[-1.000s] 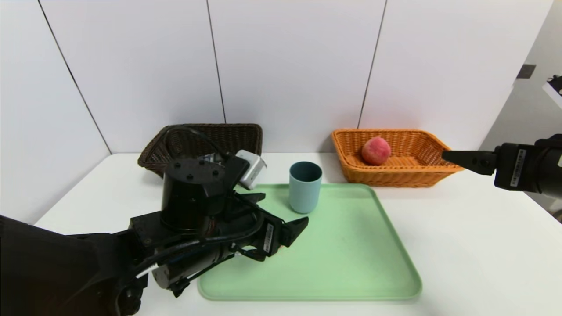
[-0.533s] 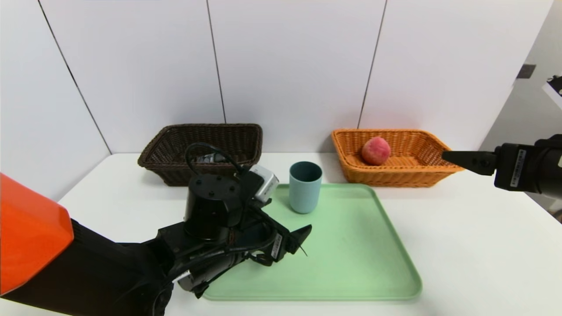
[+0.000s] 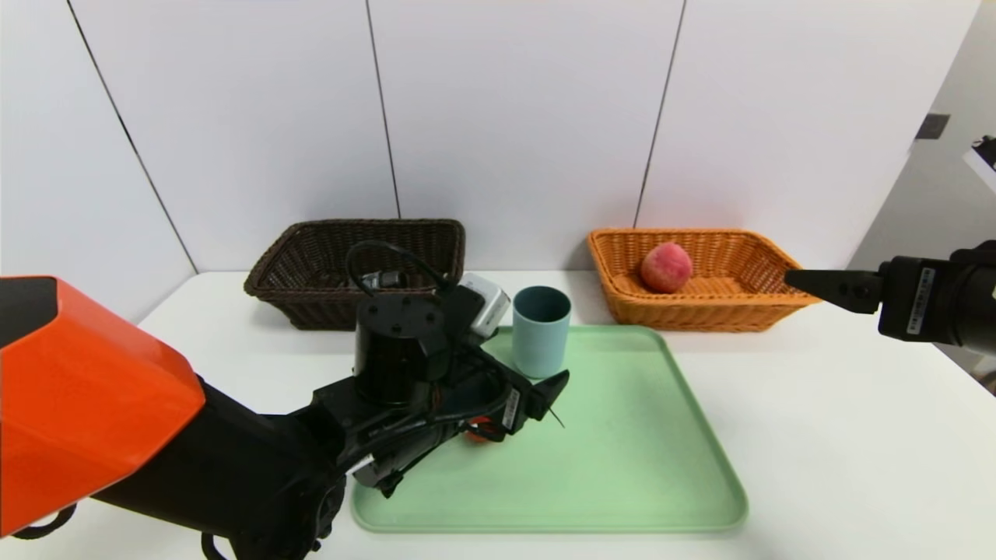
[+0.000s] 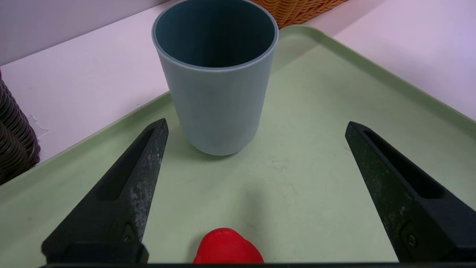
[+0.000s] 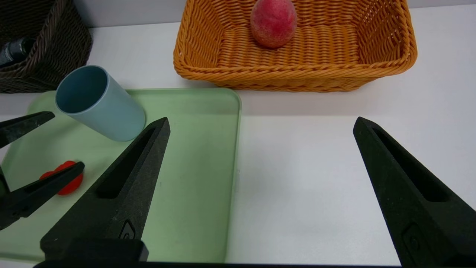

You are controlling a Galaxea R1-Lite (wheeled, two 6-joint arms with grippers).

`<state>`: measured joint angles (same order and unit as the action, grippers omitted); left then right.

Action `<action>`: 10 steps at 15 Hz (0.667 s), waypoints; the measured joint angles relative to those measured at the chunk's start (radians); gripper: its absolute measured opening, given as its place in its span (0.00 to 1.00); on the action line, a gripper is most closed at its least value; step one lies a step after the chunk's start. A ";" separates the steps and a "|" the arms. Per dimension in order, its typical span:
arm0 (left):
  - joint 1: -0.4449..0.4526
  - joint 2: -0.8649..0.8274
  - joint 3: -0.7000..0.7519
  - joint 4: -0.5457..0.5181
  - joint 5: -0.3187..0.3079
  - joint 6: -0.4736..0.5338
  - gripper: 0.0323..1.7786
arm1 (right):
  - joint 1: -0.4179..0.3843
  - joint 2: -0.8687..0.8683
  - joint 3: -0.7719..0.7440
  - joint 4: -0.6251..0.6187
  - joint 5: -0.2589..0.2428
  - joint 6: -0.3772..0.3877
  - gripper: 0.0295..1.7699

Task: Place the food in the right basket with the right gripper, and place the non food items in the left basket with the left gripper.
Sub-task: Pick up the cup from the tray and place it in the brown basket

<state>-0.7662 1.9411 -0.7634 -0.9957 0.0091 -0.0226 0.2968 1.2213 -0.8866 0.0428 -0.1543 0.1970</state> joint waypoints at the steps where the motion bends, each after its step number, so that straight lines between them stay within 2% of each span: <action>1: 0.003 0.011 -0.014 0.005 0.000 0.000 0.95 | 0.000 0.000 0.000 0.000 0.000 0.000 0.96; 10: 0.024 0.094 -0.149 0.043 -0.001 -0.008 0.95 | 0.000 0.001 0.003 0.000 0.001 0.000 0.96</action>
<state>-0.7421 2.0353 -0.9126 -0.9523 0.0077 -0.0306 0.2972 1.2223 -0.8832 0.0423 -0.1528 0.1970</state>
